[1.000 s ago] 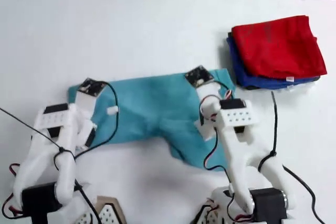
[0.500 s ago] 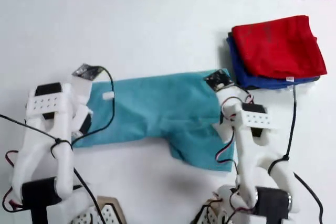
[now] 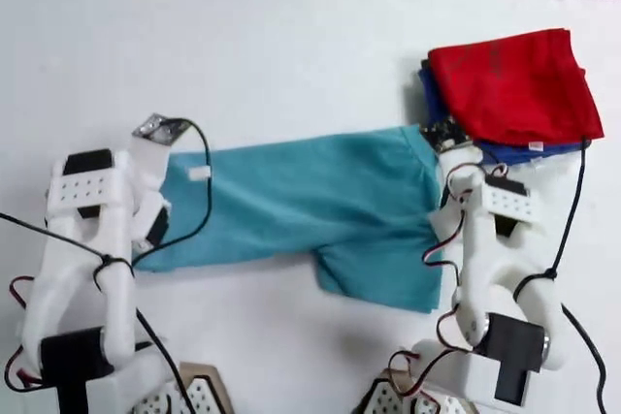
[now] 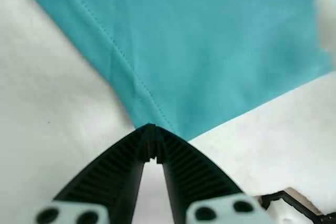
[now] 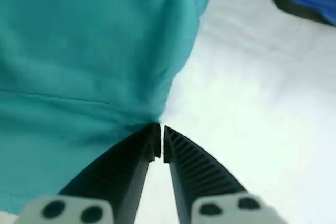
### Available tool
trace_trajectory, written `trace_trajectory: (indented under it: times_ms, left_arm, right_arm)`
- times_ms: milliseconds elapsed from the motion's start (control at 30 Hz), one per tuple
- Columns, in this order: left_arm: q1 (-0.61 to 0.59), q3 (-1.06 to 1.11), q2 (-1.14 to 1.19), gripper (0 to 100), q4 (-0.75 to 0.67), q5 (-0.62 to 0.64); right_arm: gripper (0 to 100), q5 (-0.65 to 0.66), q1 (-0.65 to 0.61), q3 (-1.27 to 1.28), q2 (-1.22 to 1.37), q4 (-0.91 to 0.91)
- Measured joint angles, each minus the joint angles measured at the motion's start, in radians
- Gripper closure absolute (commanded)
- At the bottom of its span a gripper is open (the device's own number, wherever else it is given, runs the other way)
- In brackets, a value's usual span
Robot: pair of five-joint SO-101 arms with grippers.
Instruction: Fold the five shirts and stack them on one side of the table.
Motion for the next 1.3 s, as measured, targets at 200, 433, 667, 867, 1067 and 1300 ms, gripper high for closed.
trace_trajectory:
  times_ms: [200, 433, 667, 867, 1067, 1300]
  left_arm:
    - [0.002, 0.015, 0.000, 97, -0.012, 0.000]
    - [0.046, 0.015, 0.000, 97, -0.012, 0.057]
    - [0.057, 0.015, 0.000, 97, -0.012, 0.071]
    - [0.057, 0.015, 0.000, 97, -0.012, 0.071]
    - [0.055, 0.015, 0.000, 97, -0.012, 0.071]
    - [0.055, 0.015, 0.000, 97, -0.066, 0.071]
  right_arm:
    - [97.9, 0.000, 0.002, -0.064, -0.041, 0.132]
    - [97.9, -0.052, -0.158, -0.044, -0.259, 0.229]
    - [97.9, -0.209, -0.440, 0.100, -0.287, 0.092]
    - [97.9, -0.212, -0.404, 0.161, -0.150, -0.057]
    - [97.9, -0.117, -0.269, 0.157, -0.040, -0.071]
    - [97.9, -0.104, -0.258, 0.150, -0.051, -0.071]
